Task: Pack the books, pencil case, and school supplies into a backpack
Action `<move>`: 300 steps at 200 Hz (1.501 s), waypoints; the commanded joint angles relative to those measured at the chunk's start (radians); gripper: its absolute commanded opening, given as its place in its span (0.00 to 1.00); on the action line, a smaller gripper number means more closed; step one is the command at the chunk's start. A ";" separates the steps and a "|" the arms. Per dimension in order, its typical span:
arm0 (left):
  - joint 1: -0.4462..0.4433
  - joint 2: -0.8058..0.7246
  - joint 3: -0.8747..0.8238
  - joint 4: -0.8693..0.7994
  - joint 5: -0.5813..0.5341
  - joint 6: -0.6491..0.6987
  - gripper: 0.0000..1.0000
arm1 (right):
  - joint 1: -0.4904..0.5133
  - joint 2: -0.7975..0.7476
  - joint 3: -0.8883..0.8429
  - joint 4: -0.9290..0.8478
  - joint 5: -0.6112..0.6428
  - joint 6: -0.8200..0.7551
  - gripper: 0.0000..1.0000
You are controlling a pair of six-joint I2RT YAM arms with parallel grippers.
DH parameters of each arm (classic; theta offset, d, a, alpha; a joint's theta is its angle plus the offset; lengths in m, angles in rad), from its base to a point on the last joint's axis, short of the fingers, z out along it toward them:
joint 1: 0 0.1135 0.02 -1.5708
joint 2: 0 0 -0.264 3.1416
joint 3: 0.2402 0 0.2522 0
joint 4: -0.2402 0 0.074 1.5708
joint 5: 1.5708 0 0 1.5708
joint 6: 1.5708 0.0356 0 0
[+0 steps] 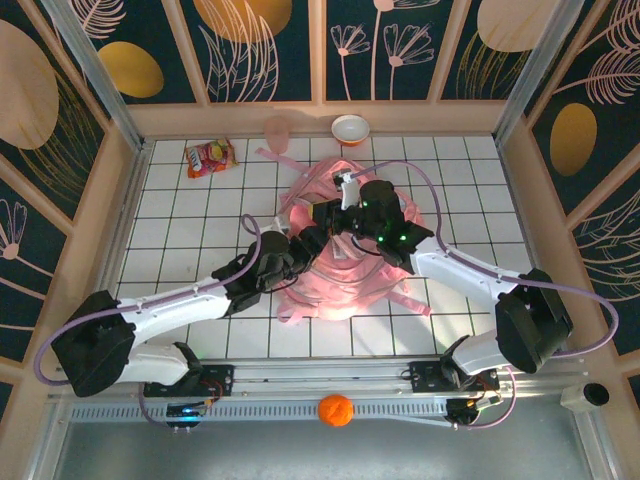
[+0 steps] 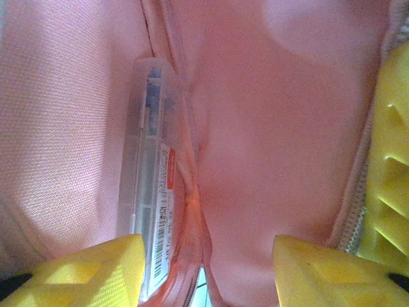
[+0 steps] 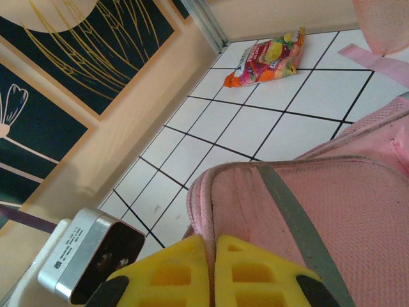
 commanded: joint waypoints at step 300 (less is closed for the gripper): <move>0.193 0.028 0.134 -0.278 0.069 0.655 0.65 | 0.113 -0.286 -0.071 -0.631 0.054 -0.314 0.51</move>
